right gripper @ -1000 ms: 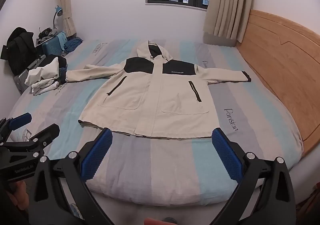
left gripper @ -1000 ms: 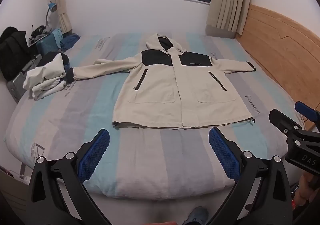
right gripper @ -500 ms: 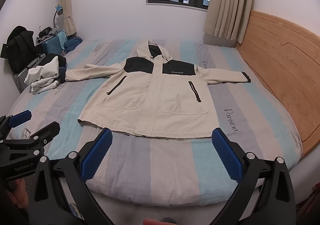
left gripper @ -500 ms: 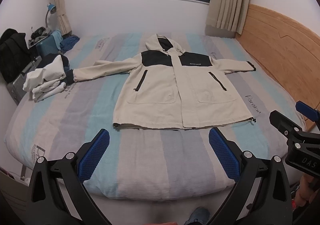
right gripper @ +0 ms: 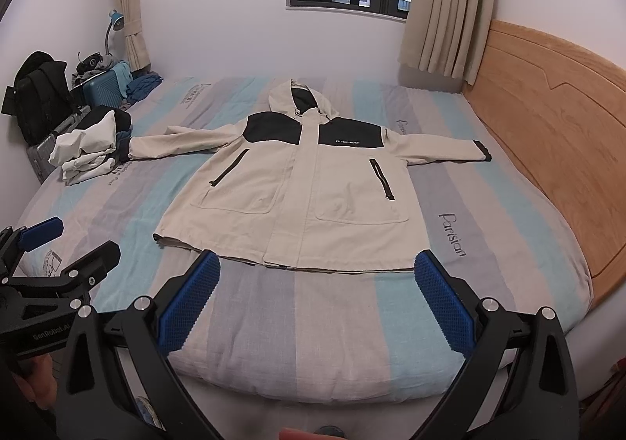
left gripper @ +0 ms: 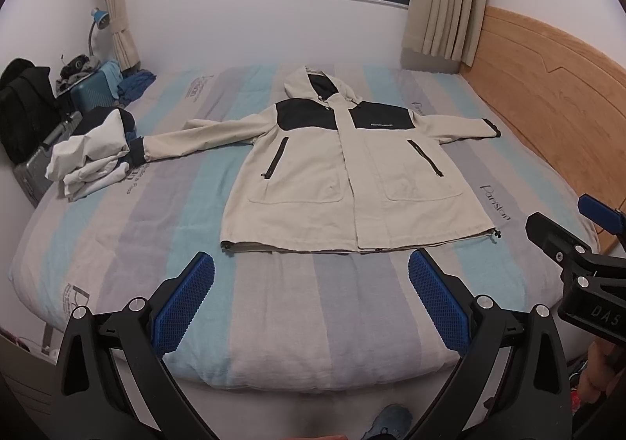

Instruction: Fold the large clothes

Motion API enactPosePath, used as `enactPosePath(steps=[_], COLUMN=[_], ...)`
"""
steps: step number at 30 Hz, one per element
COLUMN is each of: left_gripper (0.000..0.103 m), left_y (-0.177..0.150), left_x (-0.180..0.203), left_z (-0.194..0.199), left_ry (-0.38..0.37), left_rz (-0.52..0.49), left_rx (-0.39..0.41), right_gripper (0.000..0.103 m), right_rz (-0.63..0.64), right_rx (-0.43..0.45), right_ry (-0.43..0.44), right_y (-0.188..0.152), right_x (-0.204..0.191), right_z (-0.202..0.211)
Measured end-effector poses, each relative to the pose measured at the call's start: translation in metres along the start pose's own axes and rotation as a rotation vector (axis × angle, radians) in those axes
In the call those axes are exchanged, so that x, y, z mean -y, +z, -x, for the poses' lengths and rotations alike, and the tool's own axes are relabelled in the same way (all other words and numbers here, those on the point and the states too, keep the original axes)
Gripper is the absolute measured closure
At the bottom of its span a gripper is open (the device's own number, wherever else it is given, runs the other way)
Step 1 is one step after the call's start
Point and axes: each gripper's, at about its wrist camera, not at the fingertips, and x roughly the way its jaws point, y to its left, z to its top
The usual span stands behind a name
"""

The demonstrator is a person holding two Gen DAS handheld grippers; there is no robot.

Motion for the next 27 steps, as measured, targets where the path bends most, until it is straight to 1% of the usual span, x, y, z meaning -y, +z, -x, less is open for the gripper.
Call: enactPosePath(steps=[19, 27], left_gripper=[0.006, 0.006], left_y=[0.0001, -0.0006], left_x=[-0.0016, -0.0001], left_z=[-0.0001, 0.0020], left_ry=[-0.002, -0.001], left_rz=[0.013, 0.000], left_rx=[-0.004, 0.003], right_gripper=[0.007, 0.007], right_rz=[-0.017, -0.015], right_rx=[-0.003, -0.005], right_ry=[0.002, 0.000], right_y=[-0.0008, -0.0007], right_x=[0.0009, 0.0011], right_z=[0.0008, -0.0006])
